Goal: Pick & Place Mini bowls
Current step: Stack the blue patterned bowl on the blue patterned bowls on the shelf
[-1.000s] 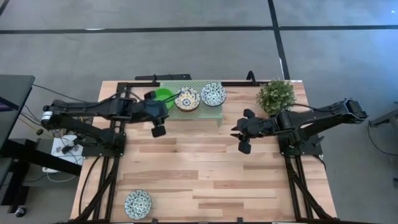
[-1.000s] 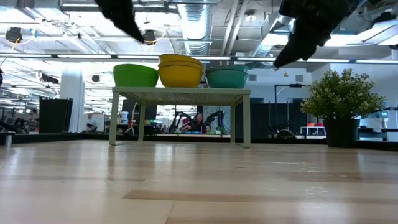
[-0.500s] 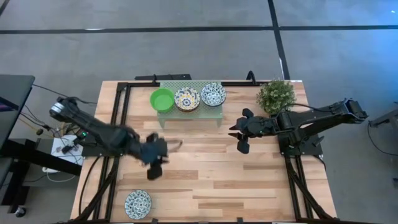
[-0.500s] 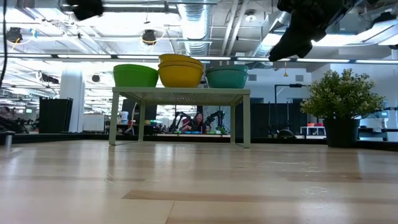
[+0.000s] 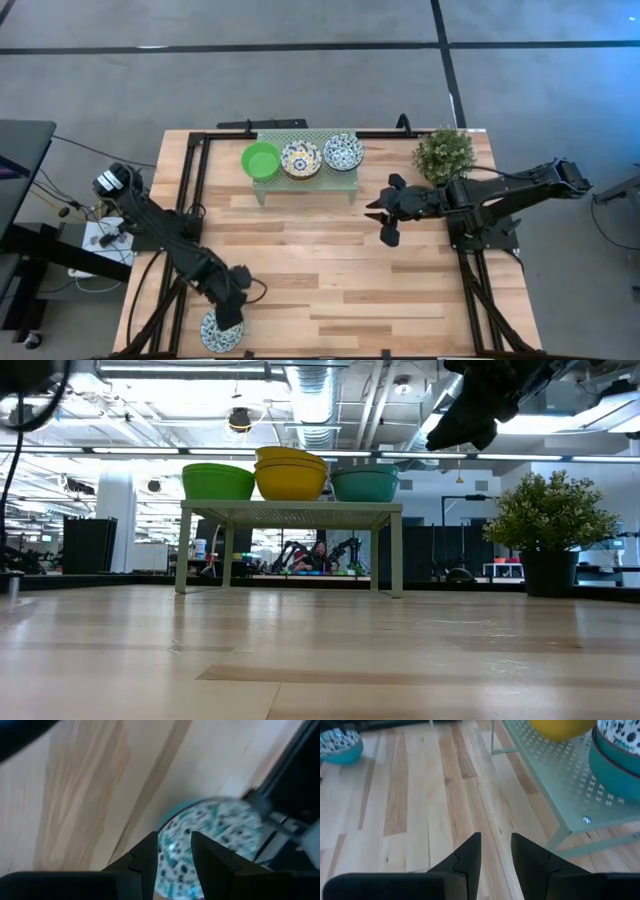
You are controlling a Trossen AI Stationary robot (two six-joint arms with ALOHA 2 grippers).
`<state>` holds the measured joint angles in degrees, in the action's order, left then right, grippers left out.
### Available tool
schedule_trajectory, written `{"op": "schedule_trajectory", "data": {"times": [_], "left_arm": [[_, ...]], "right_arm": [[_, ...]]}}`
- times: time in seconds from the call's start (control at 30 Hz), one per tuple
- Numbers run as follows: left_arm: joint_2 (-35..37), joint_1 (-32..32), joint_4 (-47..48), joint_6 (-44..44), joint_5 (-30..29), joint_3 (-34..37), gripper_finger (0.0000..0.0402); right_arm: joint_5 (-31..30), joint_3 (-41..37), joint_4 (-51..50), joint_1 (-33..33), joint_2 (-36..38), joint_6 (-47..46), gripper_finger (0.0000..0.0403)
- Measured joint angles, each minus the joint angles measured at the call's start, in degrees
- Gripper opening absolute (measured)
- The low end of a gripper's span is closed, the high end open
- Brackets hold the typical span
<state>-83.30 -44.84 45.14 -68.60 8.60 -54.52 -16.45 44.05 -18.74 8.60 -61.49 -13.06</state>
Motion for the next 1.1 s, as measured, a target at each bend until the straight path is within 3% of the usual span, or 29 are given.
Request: {"op": "schedule_trajectory", "data": {"times": [0.3, 0.57, 0.67, 0.8, 0.9, 1.1], "left_arm": [[-0.47, -2.44, -0.52, -0.66, 0.11, 5.37, 0.012], [-0.47, -1.95, -9.54, -1.15, -0.03, 7.45, 0.011], [-0.47, -1.93, -9.73, -0.81, -1.55, 7.45, 0.0088], [-0.47, -1.98, -9.66, 1.15, -1.67, 7.45, 0.0024], [-0.25, -1.65, -10.37, 1.87, -2.93, 7.28, 0.0013], [1.57, 3.55, -10.78, 2.32, -7.39, 7.34, 0.0009]], "right_arm": [[0.04, 0.0, 1.85, 0.0, 0.0, 0.09, 0.0102], [0.04, 0.0, 1.83, 0.0, 0.0, 0.09, 0.0102], [0.02, 0.0, 1.85, 0.0, 0.0, 0.09, 0.0102], [0.02, 0.0, 1.83, 0.0, 0.0, 0.09, 0.0102], [0.02, 0.0, 1.81, 0.0, 0.0, 0.33, 0.0102], [0.78, 0.0, 3.61, 0.0, -0.35, 14.79, 0.0102]]}}
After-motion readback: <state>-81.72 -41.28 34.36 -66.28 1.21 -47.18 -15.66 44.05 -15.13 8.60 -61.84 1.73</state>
